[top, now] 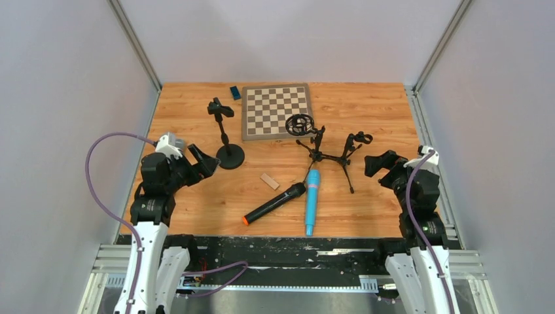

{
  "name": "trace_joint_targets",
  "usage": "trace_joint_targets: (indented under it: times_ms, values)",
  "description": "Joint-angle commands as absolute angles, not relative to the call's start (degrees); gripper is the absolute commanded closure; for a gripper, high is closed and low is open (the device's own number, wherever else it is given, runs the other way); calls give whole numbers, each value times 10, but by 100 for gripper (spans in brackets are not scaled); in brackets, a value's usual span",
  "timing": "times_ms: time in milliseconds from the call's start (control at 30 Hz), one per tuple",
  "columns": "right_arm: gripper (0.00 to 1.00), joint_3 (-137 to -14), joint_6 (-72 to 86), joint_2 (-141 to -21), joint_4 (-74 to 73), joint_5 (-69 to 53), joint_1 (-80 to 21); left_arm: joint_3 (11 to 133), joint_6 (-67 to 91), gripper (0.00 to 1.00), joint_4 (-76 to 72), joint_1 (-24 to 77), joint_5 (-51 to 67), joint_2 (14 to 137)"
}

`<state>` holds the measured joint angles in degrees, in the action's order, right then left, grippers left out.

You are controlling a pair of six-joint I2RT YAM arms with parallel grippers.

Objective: Attach the microphones to the stand

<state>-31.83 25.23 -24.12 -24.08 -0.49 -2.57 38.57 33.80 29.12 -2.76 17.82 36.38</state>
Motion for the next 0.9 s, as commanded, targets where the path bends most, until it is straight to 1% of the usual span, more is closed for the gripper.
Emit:
trace_joint_targets:
  times_ms: [0, 233, 467, 533, 667, 733, 867]
  values:
    - [0, -374, 276, -267, -247, -38, -28, 386, 336, 0, 255, -31, 230, 345]
    - [0, -409, 268, -327, -245, -73, -28, 437, 248, 0, 299, -31, 306, 377]
    - [0, -389, 311, -365, -205, -146, -28, 437, 212, 0, 367, -27, 294, 414]
    - [0, -386, 315, -382, -195, -169, -28, 431, 215, 0, 382, -9, 272, 414]
    - [0, -391, 309, -414, -188, -199, -28, 445, 234, 0, 413, 110, 146, 437]
    - [0, -396, 301, -423, -184, -208, -29, 454, 242, 0, 431, 170, 104, 460]
    - [0, -404, 291, -438, -179, -221, -29, 450, 244, 0, 419, 240, 69, 491]
